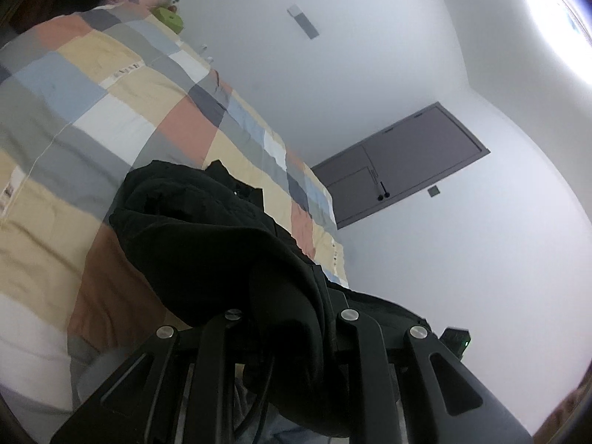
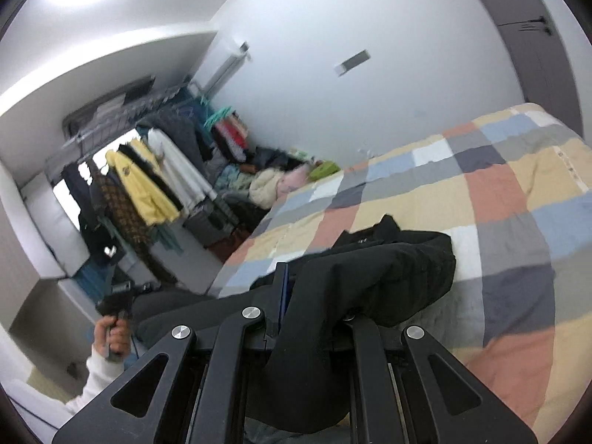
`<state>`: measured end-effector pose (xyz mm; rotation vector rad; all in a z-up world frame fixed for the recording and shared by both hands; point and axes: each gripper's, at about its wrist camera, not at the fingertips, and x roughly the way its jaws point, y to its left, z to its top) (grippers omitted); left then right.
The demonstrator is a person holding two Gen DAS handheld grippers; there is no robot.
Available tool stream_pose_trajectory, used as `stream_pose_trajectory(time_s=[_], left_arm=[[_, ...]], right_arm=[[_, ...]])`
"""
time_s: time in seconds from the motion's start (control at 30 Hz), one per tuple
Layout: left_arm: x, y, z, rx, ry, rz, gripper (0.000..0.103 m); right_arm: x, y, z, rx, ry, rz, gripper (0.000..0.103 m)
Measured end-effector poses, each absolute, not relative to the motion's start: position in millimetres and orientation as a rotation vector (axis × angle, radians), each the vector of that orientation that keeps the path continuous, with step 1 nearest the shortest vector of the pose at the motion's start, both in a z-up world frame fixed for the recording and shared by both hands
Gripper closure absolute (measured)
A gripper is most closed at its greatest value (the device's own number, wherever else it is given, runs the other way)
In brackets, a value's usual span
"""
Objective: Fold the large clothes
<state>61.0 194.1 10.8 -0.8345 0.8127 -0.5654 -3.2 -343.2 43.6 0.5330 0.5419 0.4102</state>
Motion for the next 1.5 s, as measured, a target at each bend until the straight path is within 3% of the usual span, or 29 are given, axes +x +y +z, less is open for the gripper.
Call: stream_pose_trajectory(time_s=[0.2, 0.43, 0.8, 1.17, 1.5], left_arm=[[27, 201, 15, -0.890, 0.775, -0.527, 0.086], [59, 203, 3, -0.914, 0.802, -0.492, 0.085], [213, 188, -36, -0.926, 0.870, -0.459, 0.085], [375, 150, -90, -0.842, 1.010, -0.279, 0.084], [458, 128, -168, -0.797, 1.140, -0.112, 0.083]], right_arm=[[-35, -342, 48, 0.596, 0.523, 0.349, 0.095], [4, -347, 41, 0.595, 0.571, 0.315, 0.095], [152, -380, 0, 0.684, 0.655, 0.246, 0.095], [308, -413, -94, 0.726, 0.886, 0.054, 0.096], [379, -428, -190, 0.830, 1.077, -0.102, 0.096]])
